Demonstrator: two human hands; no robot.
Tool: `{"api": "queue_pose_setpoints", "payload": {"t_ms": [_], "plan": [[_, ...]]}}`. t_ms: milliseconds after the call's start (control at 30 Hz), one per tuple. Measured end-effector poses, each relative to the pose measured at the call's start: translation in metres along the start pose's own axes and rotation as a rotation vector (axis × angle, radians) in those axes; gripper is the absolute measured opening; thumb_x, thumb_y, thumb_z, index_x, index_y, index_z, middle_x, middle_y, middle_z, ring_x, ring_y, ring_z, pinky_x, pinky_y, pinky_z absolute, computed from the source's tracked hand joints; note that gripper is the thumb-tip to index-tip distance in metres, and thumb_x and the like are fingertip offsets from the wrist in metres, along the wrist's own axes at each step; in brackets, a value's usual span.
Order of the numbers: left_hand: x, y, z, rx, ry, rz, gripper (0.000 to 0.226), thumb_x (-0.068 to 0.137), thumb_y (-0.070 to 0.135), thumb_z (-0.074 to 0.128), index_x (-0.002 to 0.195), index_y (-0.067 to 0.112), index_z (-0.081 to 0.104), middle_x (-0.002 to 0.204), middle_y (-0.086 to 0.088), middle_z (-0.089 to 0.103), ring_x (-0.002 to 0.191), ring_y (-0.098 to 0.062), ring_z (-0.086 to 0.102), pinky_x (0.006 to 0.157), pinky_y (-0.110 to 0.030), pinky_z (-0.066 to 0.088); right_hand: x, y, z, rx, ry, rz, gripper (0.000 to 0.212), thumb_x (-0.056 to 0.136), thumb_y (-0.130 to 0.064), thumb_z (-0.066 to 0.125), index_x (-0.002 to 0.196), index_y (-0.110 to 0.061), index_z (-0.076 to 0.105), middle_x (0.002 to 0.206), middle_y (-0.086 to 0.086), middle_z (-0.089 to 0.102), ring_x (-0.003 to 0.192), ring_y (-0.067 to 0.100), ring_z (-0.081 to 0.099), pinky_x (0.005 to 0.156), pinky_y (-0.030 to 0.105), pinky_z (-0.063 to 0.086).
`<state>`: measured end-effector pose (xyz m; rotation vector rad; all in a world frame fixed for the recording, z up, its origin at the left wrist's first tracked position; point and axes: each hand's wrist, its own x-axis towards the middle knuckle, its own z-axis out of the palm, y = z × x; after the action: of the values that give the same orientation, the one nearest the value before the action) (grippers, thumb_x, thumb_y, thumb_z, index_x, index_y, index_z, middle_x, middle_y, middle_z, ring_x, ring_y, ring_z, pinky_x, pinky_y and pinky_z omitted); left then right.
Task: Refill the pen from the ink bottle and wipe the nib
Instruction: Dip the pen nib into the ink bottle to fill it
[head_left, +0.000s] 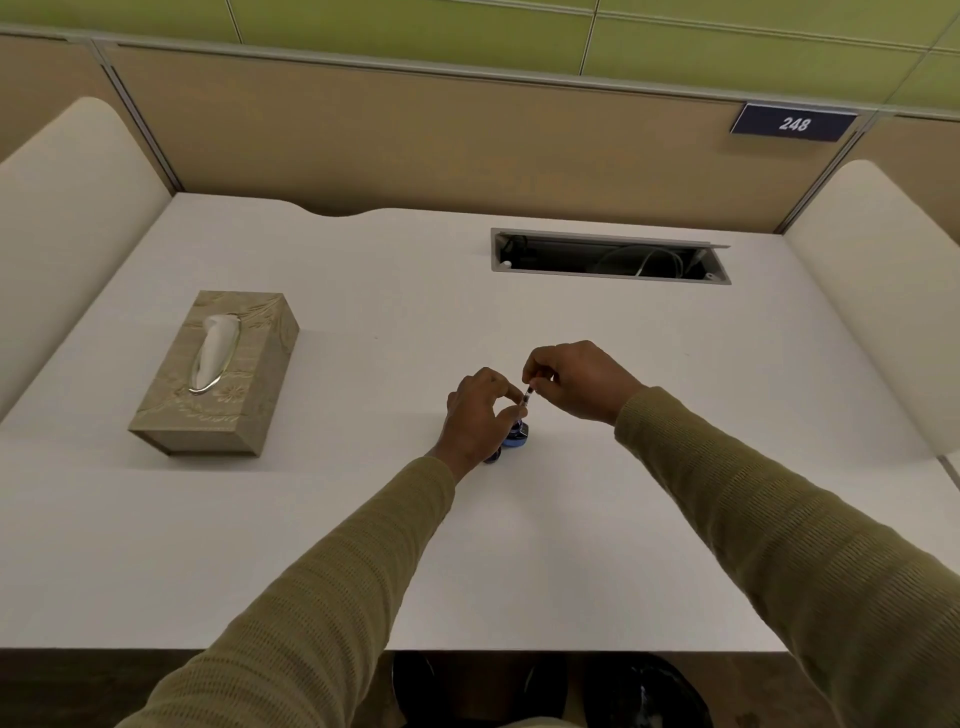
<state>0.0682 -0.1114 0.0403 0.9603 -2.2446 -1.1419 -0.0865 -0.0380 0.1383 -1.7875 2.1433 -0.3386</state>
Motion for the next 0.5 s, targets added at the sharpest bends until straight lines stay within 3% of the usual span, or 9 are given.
{"api": "queue_pose_setpoints", "payload": {"t_ms": [333, 500], "plan": [[-0.007, -0.001, -0.002, -0.024, -0.013, 0.002, 0.021, 0.089, 0.030, 0.073, 0.110, 0.027, 0.071, 0.110, 0.011, 0.059, 0.110, -0.011, 0.050, 0.096, -0.032, 0.029, -0.009, 0.003, -0.001, 0.076, 0.054, 0.058, 0.016, 0.097, -0.015, 0.060, 0.105, -0.010, 0.072, 0.095, 0.003, 0.074, 0.087, 0.017, 0.068, 0.081, 0.030, 0.056], [-0.013, -0.005, -0.007, -0.094, 0.067, 0.003, 0.018, 0.091, 0.034, 0.069, 0.107, 0.028, 0.071, 0.108, 0.011, 0.062, 0.100, -0.007, 0.051, 0.100, -0.045, 0.040, -0.015, 0.009, 0.000, 0.210, 0.075, 0.173, 0.012, 0.095, -0.018, 0.062, 0.099, -0.015, 0.072, 0.087, -0.002, 0.075, 0.080, 0.008, 0.068, 0.072, 0.023, 0.054]]}}
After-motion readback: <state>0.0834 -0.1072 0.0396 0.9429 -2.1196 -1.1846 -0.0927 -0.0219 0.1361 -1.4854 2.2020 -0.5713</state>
